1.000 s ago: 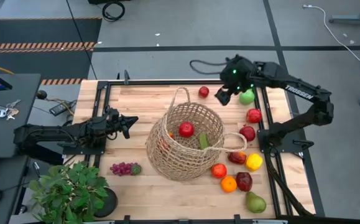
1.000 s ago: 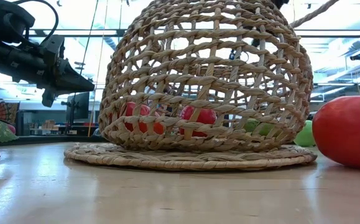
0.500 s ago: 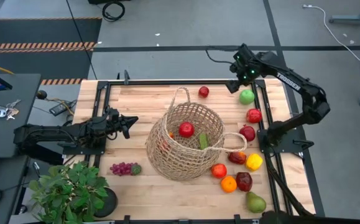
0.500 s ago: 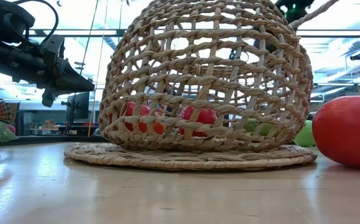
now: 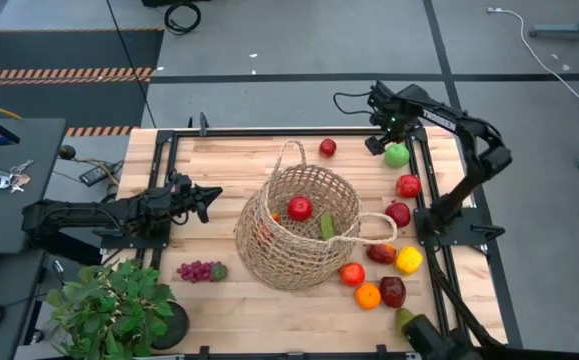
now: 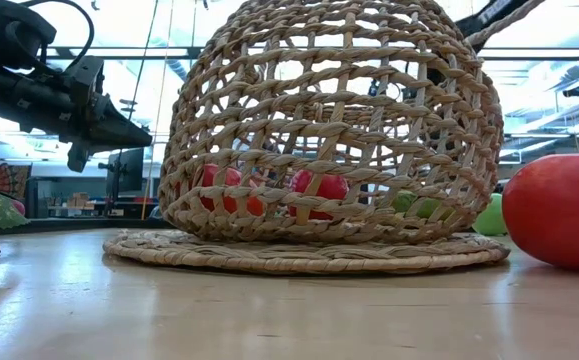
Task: Build produce basket
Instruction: Put the red apple into the brown basket
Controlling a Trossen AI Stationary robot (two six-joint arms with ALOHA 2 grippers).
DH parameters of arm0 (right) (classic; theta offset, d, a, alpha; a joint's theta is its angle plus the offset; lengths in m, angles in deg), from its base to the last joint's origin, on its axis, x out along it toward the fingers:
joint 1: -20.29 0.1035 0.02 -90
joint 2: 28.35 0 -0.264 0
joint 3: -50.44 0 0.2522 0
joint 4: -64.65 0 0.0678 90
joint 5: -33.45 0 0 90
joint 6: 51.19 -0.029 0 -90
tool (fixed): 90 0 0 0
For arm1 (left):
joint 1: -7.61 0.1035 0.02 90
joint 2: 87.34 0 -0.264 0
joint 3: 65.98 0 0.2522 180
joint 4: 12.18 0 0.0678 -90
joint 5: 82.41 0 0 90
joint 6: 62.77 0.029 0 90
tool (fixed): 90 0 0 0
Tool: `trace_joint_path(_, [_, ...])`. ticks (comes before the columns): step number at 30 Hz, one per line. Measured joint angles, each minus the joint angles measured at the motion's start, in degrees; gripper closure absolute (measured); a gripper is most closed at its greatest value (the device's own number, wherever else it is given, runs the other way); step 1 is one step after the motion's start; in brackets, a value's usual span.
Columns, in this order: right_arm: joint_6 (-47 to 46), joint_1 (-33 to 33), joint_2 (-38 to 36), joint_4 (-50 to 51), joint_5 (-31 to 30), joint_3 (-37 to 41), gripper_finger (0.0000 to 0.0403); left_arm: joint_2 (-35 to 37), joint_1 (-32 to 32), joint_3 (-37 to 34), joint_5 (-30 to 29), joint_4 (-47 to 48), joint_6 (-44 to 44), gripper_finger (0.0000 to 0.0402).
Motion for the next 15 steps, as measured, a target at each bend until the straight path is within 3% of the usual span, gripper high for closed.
trace_joint_path(15, [-5.45,0.02,7.23,-2.81,-6.3,-0.02,0.0007,0.0,0.0,0.0,0.0,0.0,-0.02,0.0363])
